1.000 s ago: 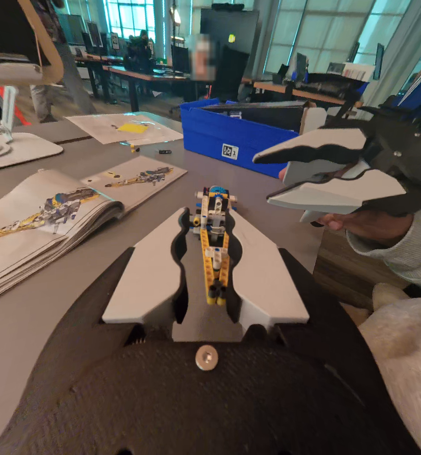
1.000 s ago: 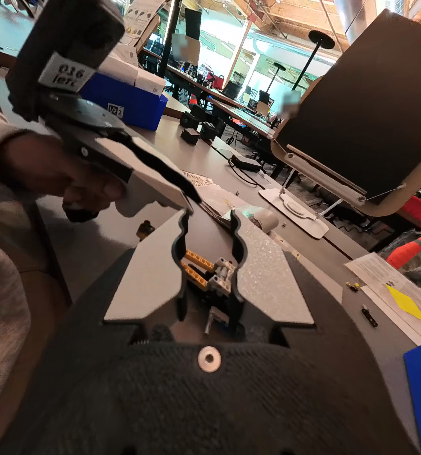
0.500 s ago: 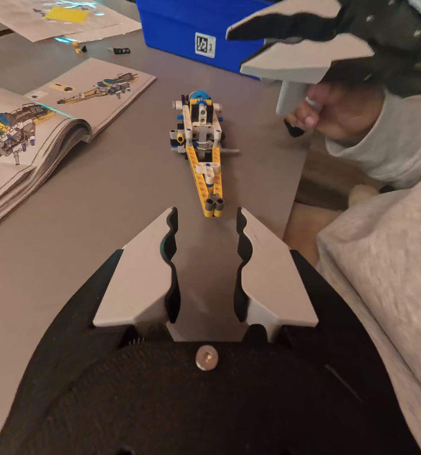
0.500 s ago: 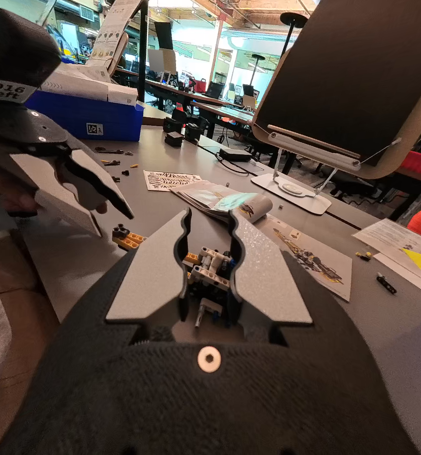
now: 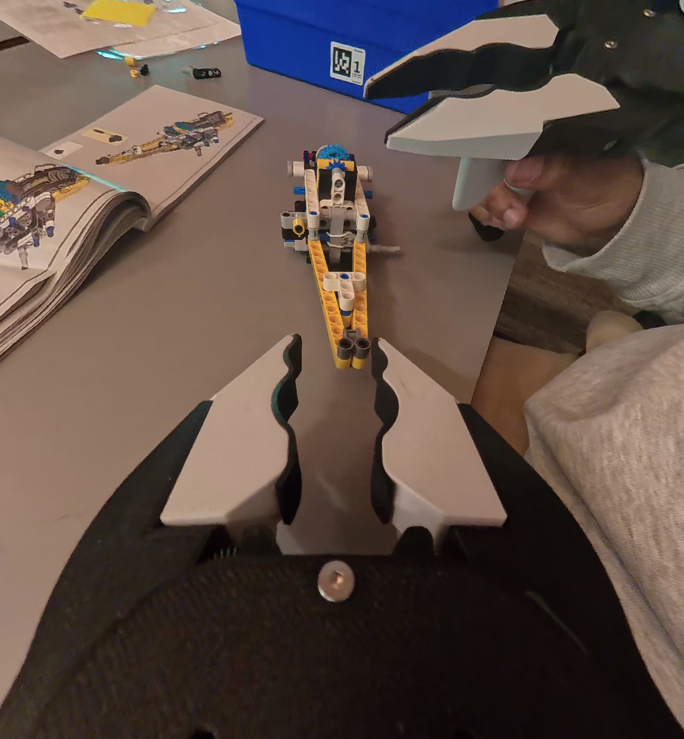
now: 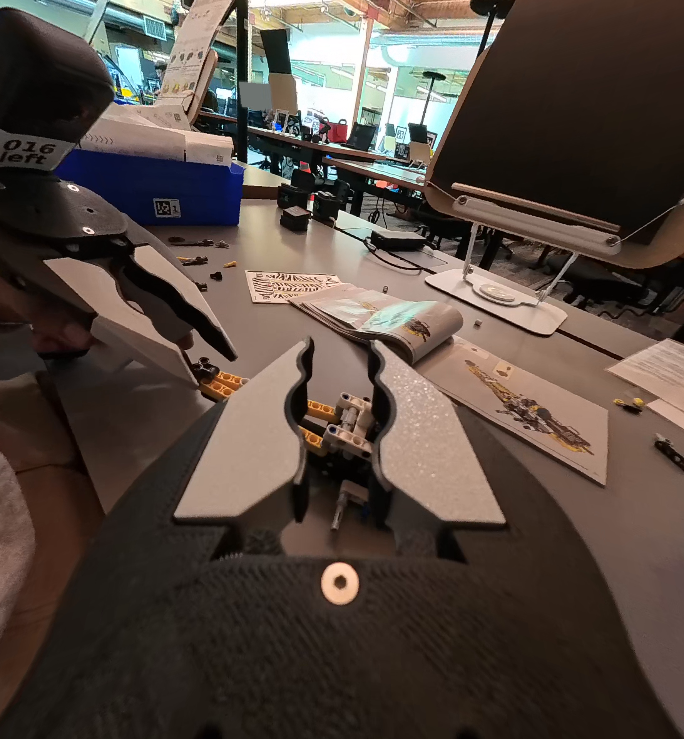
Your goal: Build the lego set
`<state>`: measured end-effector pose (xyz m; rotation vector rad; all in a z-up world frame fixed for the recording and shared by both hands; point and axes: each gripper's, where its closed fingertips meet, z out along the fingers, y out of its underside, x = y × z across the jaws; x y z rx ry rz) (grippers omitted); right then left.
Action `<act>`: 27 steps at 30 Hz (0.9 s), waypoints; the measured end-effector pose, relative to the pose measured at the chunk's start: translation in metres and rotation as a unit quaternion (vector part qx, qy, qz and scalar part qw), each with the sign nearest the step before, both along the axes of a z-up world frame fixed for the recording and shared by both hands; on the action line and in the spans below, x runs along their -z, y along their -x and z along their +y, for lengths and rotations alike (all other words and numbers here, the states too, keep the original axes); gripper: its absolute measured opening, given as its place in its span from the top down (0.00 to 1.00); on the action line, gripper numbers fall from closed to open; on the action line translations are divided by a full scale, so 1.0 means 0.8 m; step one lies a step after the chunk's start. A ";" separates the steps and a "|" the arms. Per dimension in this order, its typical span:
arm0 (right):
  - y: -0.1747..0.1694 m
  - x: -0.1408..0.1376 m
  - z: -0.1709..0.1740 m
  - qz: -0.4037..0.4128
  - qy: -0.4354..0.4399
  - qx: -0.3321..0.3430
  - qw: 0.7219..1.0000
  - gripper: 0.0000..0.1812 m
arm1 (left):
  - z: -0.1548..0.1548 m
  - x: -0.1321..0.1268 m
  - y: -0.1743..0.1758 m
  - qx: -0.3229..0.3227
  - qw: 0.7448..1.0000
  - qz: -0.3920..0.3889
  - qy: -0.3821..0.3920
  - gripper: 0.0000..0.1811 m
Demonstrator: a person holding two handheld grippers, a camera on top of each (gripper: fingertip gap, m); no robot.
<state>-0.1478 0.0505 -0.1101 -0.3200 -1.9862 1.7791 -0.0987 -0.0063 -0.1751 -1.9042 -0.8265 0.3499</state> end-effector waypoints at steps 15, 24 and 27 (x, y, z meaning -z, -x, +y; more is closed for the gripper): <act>-0.002 0.014 -0.009 0.008 -0.034 -0.007 0.999 0.86 | -0.002 -0.012 -0.006 0.025 0.997 -0.026 -0.069 0.83; -0.011 0.024 -0.018 0.018 -0.061 -0.021 0.998 0.86 | -0.004 -0.005 -0.009 0.030 0.998 -0.032 -0.050 0.83; -0.014 0.027 -0.021 0.020 -0.068 -0.028 0.997 0.86 | -0.004 0.001 -0.007 0.018 0.999 -0.028 -0.025 0.84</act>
